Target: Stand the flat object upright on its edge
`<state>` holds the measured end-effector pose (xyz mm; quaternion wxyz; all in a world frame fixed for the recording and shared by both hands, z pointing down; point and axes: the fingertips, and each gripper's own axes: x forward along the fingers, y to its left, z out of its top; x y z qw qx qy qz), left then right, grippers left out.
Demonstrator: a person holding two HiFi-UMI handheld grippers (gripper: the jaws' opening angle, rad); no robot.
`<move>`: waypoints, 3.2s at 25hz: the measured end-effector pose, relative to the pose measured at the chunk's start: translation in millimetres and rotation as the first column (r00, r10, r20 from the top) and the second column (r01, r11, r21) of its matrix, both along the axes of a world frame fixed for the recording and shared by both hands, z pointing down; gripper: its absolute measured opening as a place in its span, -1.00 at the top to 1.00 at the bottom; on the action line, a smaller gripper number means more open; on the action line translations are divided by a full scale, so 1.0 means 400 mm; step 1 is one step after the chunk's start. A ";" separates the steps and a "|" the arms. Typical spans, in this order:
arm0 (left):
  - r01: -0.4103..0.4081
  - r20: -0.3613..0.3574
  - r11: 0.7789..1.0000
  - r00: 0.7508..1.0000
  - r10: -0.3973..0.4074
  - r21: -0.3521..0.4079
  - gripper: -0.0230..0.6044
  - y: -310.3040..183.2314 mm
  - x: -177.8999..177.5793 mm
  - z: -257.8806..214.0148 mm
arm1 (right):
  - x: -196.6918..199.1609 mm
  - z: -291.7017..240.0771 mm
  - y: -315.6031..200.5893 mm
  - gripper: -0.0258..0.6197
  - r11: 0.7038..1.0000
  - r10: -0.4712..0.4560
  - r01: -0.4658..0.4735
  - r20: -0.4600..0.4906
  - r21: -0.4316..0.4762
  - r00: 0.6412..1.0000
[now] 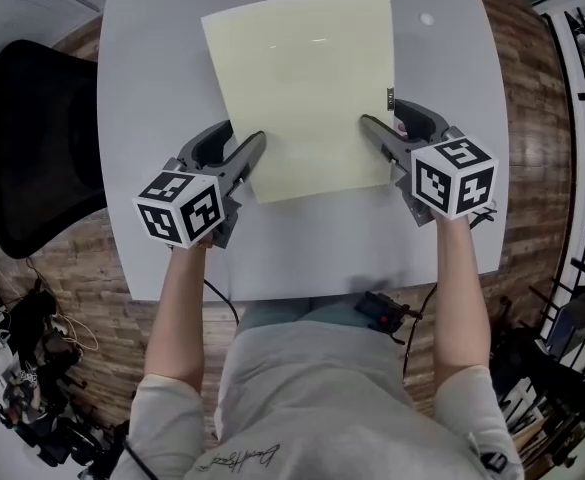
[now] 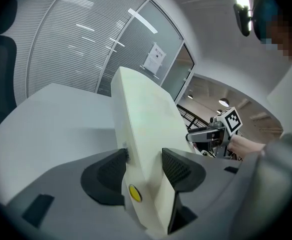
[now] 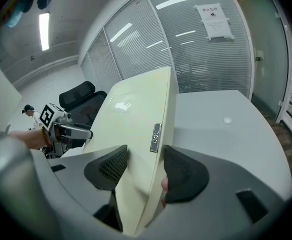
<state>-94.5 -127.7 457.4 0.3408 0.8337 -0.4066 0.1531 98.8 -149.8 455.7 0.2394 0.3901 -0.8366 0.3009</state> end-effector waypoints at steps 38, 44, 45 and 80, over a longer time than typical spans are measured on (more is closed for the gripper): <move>-0.049 0.192 0.939 0.981 -0.019 0.342 0.18 -0.190 -0.037 -0.088 | -0.033 -0.090 -0.157 0.19 0.917 0.093 -0.080 -0.016 0.391 0.996; -0.060 0.215 0.917 0.976 -0.028 0.394 0.18 -0.199 -0.032 -0.098 | -0.028 -0.087 -0.164 0.19 0.906 0.109 -0.092 -0.017 0.413 0.994; -0.055 0.212 0.915 0.977 -0.034 0.399 0.18 -0.199 -0.029 -0.098 | -0.025 -0.089 -0.163 0.19 0.903 0.112 -0.094 -0.018 0.418 0.994; -0.054 0.289 0.908 0.954 -0.075 0.416 0.20 -0.150 -0.031 -0.040 | -0.023 -0.036 -0.106 0.24 0.913 0.089 -0.056 -0.062 0.405 0.994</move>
